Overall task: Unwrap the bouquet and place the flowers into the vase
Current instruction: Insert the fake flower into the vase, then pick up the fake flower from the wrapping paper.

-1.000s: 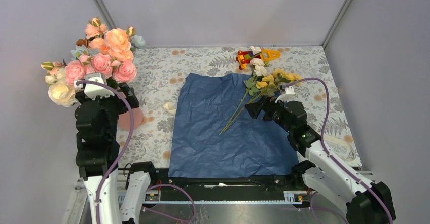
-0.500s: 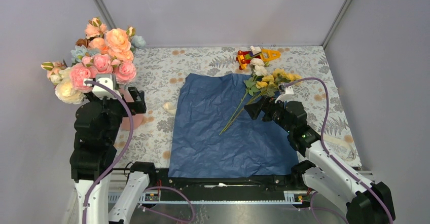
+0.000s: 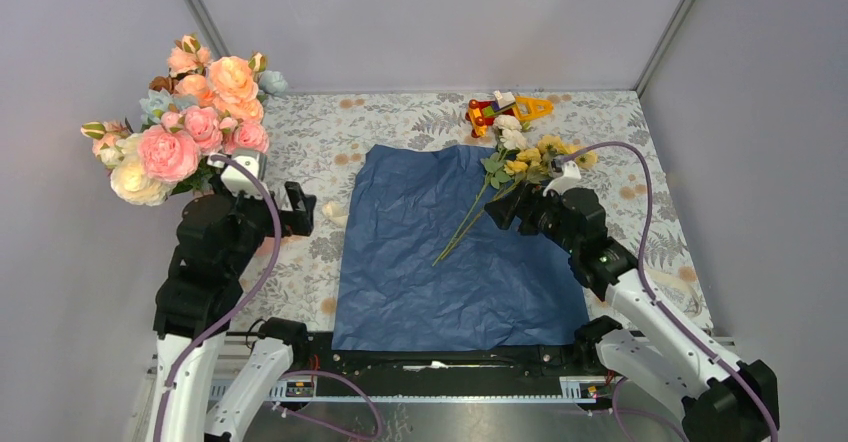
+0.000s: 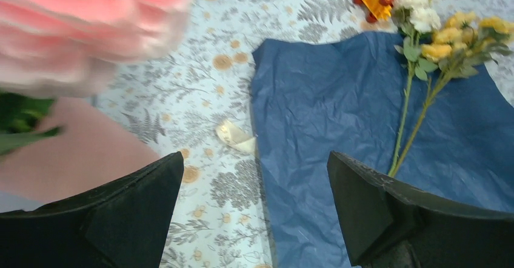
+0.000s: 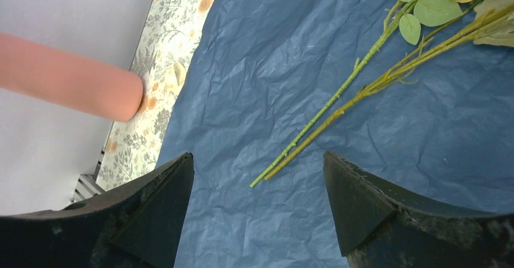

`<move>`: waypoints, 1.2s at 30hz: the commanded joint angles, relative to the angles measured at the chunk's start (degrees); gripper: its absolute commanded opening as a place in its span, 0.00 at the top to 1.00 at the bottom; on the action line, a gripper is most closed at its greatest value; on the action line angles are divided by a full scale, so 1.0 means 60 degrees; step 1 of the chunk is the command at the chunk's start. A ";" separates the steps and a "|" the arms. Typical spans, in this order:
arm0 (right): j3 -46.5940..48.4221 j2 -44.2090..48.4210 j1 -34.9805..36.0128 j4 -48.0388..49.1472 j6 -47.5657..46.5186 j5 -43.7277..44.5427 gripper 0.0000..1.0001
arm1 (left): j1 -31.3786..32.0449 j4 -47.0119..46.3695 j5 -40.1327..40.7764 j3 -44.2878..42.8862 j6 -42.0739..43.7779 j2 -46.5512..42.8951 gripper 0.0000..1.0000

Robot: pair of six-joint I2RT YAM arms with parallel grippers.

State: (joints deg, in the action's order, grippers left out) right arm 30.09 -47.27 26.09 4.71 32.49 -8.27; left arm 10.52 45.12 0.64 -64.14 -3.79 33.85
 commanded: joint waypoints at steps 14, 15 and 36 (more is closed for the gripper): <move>0.2531 -0.4631 -0.0489 -0.1063 0.2313 0.1730 0.28 | 0.0791 -0.2604 -0.1371 0.2955 -0.1208 -0.0287 0.02; 0.2609 -0.5002 -0.0586 -0.0935 0.2450 0.1754 0.29 | 0.0793 -0.2735 -0.1423 0.3102 -0.1277 -0.0334 0.02; 0.3584 -0.8323 -0.1916 0.0754 0.3652 0.1885 0.51 | 0.0789 -0.3068 -0.1313 0.3739 -0.1433 -0.0366 0.01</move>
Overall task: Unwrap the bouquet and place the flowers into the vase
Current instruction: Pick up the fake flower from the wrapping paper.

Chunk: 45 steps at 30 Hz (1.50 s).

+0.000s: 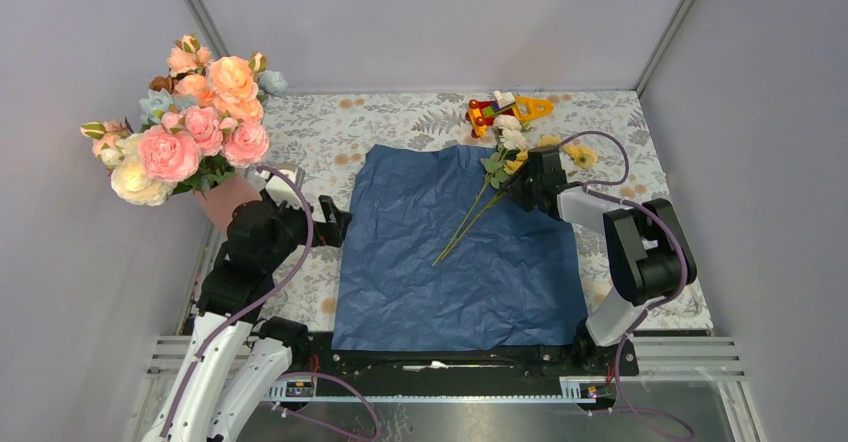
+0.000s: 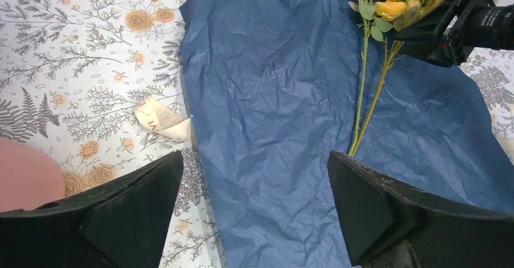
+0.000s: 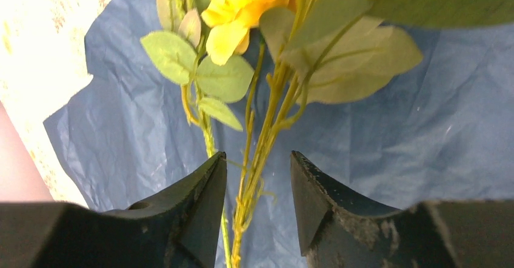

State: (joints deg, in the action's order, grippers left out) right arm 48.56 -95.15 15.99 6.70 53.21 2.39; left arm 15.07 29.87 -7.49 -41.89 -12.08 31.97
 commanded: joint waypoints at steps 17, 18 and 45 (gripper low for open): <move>0.0458 -0.0606 -0.0639 0.0968 0.0381 0.0052 0.87 | 0.0023 -0.0437 0.0194 0.0067 0.0049 0.0059 0.01; 0.0328 -0.0465 -0.0687 0.1034 0.0419 0.0077 0.91 | 0.0030 -0.0426 0.0197 0.0055 0.0057 0.0075 0.01; -0.2041 0.7216 -0.0179 0.1710 -0.2733 -0.4452 1.00 | 0.2084 -0.4017 -0.2935 -0.0016 -0.2995 0.0594 0.01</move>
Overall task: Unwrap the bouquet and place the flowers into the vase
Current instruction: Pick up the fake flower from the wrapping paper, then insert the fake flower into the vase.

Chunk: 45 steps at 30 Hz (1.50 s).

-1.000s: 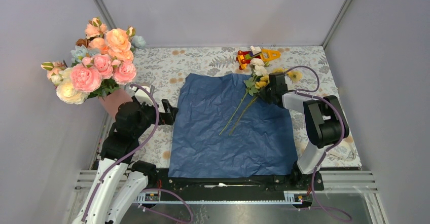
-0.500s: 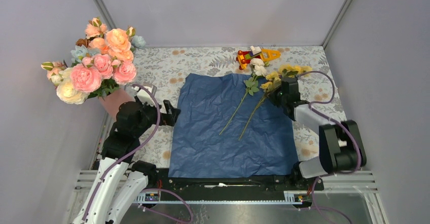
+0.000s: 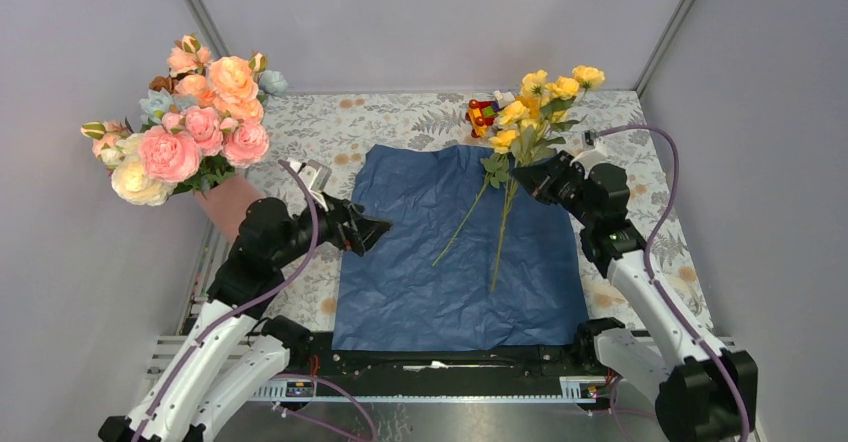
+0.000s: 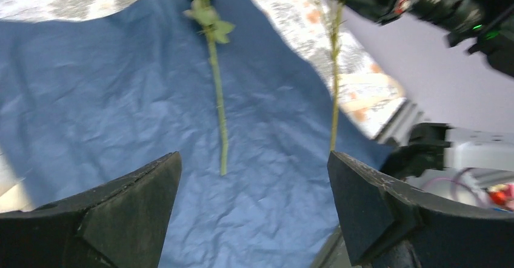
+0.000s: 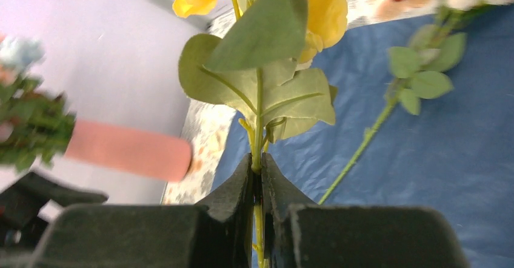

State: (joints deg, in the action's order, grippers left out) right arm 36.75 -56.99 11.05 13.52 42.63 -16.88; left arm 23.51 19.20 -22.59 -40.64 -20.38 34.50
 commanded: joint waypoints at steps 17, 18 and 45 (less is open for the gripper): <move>0.0280 0.0924 0.5678 0.2537 -0.2125 -0.0040 1.00 | 0.4722 -0.5735 0.3283 -0.0318 -0.4045 0.2148 0.04; 0.0308 0.0832 0.5861 0.2676 -0.2119 -0.0022 1.00 | 0.4897 -0.5366 0.3633 -0.0465 -0.3874 0.2215 0.04; 0.0607 0.0617 0.6589 0.2600 -0.2479 0.0259 1.00 | 0.5805 -0.3143 0.5646 -0.0848 -0.3777 0.1750 0.04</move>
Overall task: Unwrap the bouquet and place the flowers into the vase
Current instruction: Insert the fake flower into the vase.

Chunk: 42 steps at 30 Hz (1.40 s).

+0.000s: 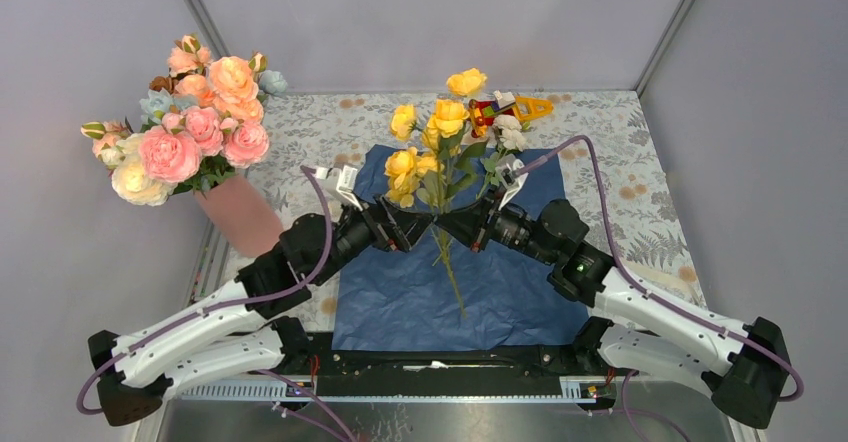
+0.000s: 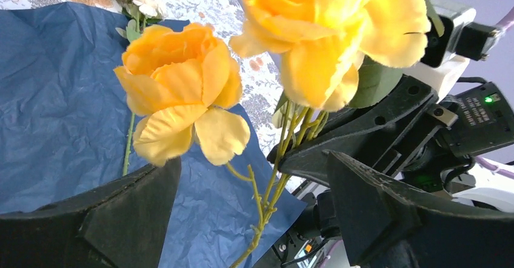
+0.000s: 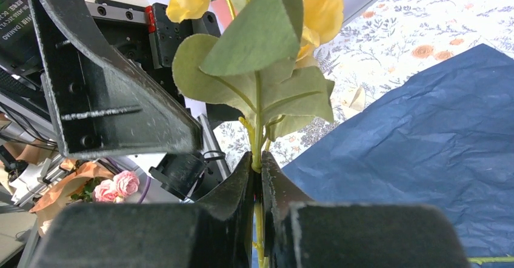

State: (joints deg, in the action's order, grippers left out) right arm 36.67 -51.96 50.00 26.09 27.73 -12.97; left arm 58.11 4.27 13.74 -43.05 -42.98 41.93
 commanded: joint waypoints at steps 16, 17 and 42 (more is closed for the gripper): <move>0.0700 -0.0795 0.0529 0.0048 -0.0436 -0.0602 1.00 | 0.0043 -0.1298 -0.0153 -0.0765 0.0042 0.1284 0.04; 0.0712 -0.0797 0.0573 -0.0010 -0.0509 -0.0562 1.00 | 0.0044 -0.1282 -0.0054 -0.0765 0.0002 0.1300 0.07; 0.0857 -0.0555 0.1071 -0.1578 -0.1276 0.1825 0.64 | 0.0028 -0.0738 0.0393 -0.1169 0.0382 0.1765 1.00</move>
State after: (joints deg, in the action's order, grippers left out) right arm 40.77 -57.69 56.31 16.60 22.26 -6.26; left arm 58.19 0.97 14.92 -45.67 -43.35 52.56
